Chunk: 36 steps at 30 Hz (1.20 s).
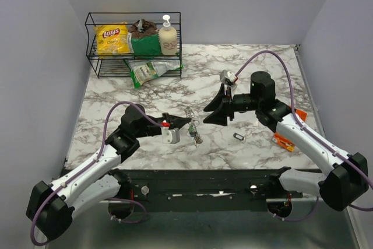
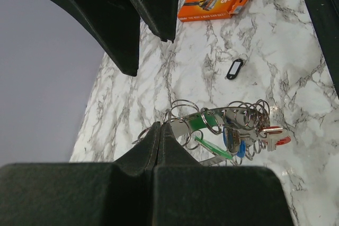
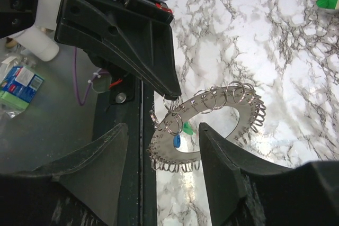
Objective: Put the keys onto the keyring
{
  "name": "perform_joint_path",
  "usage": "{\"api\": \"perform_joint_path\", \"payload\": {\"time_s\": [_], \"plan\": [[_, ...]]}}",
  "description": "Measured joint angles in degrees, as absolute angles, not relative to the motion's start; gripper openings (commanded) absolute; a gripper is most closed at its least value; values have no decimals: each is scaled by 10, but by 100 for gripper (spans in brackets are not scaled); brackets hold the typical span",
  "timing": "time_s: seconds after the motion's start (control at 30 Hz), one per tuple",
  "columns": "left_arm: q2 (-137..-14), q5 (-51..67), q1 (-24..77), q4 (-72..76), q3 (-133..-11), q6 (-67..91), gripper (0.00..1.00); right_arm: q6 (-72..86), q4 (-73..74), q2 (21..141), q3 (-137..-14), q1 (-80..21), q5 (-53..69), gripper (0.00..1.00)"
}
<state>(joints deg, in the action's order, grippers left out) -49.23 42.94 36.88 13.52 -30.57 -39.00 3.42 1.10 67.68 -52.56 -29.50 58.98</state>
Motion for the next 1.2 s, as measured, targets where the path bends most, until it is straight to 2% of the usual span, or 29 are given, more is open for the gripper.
{"api": "perform_joint_path", "payload": {"time_s": [0.33,0.9,1.2], "plan": [[-498,432,369,126,-312,-385,0,40,11,729,-526,-295,600,51],[-498,442,369,125,-315,-385,0,63,-13,787,-526,-295,665,50],[-498,443,369,122,-315,-385,0,73,-20,801,-526,-296,688,43]]}}
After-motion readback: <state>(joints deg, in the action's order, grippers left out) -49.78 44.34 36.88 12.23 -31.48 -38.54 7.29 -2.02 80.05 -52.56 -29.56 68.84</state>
